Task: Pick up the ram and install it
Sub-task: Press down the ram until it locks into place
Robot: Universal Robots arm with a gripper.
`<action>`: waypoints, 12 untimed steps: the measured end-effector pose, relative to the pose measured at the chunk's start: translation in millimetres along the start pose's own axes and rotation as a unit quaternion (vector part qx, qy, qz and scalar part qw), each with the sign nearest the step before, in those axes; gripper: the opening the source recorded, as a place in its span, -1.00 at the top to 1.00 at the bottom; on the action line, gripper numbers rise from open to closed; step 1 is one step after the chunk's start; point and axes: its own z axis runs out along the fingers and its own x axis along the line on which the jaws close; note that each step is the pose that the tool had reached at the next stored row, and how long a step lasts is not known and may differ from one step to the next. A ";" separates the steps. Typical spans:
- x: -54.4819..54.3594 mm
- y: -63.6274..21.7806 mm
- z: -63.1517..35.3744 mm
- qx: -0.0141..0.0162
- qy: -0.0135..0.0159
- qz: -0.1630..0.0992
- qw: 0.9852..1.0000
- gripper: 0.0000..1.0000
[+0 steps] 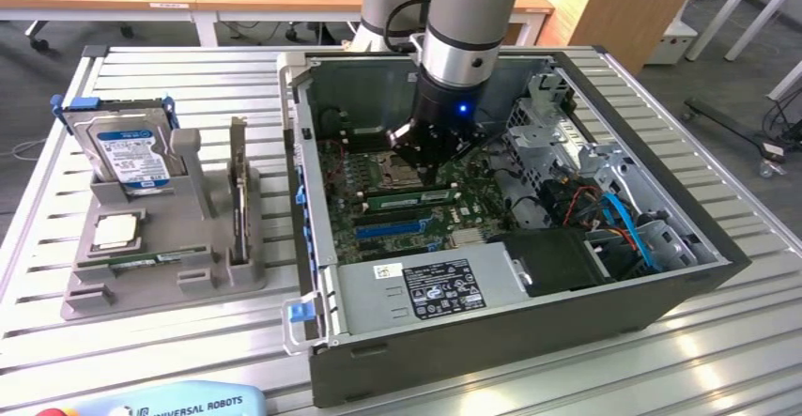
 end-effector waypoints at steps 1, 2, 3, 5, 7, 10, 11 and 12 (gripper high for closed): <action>0.1 0.0 0.2 0.000 0.000 0.007 1.000 0.80; 0.1 0.0 0.4 0.000 0.000 0.015 1.000 0.80; 0.3 0.0 0.5 0.000 0.000 0.022 1.000 0.80; 0.6 0.0 0.8 0.001 -0.001 0.036 0.999 0.80; 0.9 0.0 1.0 0.001 -0.001 0.048 0.999 0.80; 1.0 0.2 1.1 0.001 -0.001 0.059 0.998 0.80; 1.0 0.2 1.1 0.001 -0.001 0.059 0.998 0.80; 1.0 0.2 1.1 0.001 -0.001 0.059 0.998 0.80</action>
